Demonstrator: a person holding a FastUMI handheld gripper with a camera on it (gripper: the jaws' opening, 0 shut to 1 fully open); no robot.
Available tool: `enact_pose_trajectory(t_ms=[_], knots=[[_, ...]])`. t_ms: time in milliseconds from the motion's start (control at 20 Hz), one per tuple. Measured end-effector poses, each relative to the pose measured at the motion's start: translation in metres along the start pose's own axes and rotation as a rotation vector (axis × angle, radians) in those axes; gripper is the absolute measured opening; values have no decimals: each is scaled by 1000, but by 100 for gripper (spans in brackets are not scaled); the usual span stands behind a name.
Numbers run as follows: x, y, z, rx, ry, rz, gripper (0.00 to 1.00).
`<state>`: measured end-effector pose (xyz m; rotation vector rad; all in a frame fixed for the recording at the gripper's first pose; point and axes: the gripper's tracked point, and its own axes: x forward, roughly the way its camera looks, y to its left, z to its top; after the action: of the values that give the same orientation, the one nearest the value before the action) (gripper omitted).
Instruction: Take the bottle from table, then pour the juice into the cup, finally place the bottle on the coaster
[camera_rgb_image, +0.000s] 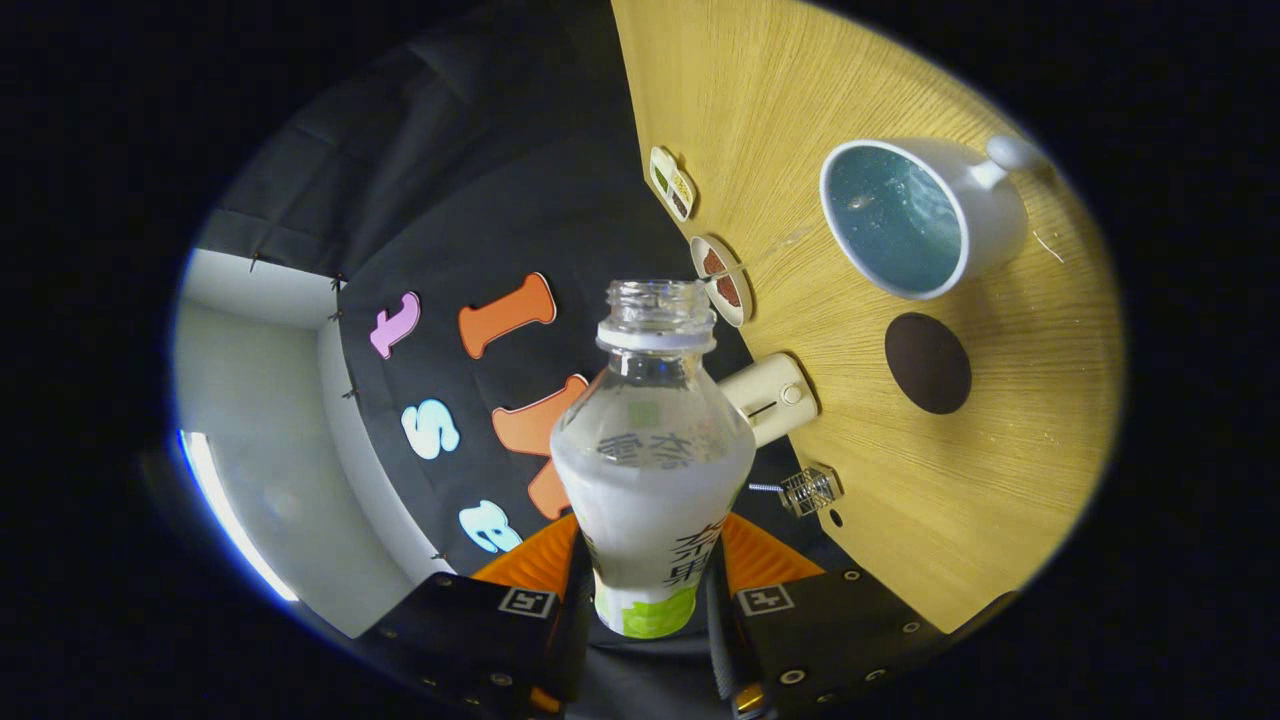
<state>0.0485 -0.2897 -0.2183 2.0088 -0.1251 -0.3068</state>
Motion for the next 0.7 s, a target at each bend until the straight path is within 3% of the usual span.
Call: enact_pose_trajectory(t_ms=[100,250,500,700], knots=[[4,-10,-3,-42,0,-30,51],[8,-38,-9,-262,16,-128,51],[3,-34,-5,-526,14,-195,51],[4,-37,6,-811,-5,-266,51]])
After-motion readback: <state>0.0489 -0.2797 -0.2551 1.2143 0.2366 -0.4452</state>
